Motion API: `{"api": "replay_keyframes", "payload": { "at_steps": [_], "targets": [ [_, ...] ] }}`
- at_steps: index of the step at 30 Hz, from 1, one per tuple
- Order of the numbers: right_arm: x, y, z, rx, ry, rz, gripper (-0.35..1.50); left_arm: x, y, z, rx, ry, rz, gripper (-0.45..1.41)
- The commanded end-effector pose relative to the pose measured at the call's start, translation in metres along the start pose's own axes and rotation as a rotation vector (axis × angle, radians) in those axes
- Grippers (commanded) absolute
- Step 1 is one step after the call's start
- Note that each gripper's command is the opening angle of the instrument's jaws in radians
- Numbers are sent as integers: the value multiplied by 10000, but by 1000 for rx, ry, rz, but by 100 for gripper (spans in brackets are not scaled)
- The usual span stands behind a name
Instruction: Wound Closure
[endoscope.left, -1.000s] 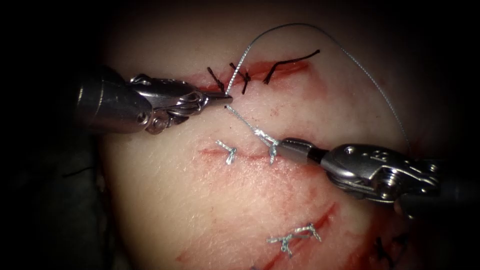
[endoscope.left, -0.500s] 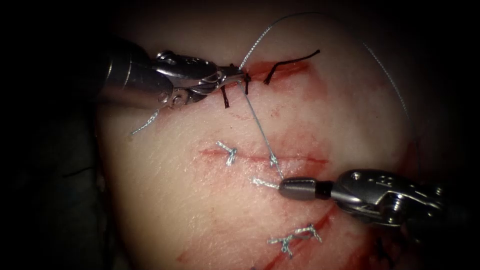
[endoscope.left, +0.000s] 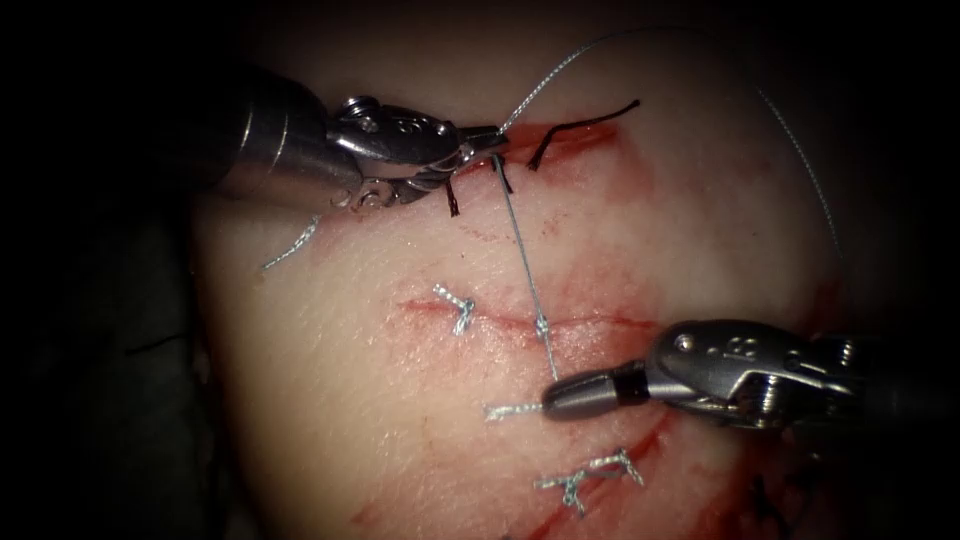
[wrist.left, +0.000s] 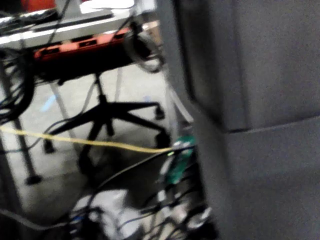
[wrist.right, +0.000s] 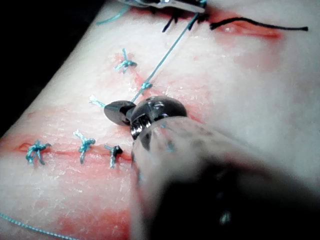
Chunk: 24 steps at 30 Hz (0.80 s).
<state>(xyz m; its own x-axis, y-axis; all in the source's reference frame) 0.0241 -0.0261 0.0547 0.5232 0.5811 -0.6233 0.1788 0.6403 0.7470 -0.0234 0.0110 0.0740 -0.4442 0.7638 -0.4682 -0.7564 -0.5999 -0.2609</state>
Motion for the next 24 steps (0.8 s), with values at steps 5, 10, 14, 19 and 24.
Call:
{"api": "replay_keyframes", "payload": {
  "at_steps": [5,10,14,19,24],
  "targets": [
    [2,4,17,-40,22,170,-35,1,-7,14,36,-2,26,-45],
    [2,3,22,-23,7,221,-35,4,-14,16,42,-5,34,-45],
    [-3,0,25,-14,-1,231,-35,4,-16,16,31,-7,39,-45],
    [-6,-6,29,1,-17,254,-35,5,-16,16,30,-7,37,-45],
    [-8,-11,29,18,-36,267,-35,5,-16,15,30,-8,48,-45]
  ]
}}
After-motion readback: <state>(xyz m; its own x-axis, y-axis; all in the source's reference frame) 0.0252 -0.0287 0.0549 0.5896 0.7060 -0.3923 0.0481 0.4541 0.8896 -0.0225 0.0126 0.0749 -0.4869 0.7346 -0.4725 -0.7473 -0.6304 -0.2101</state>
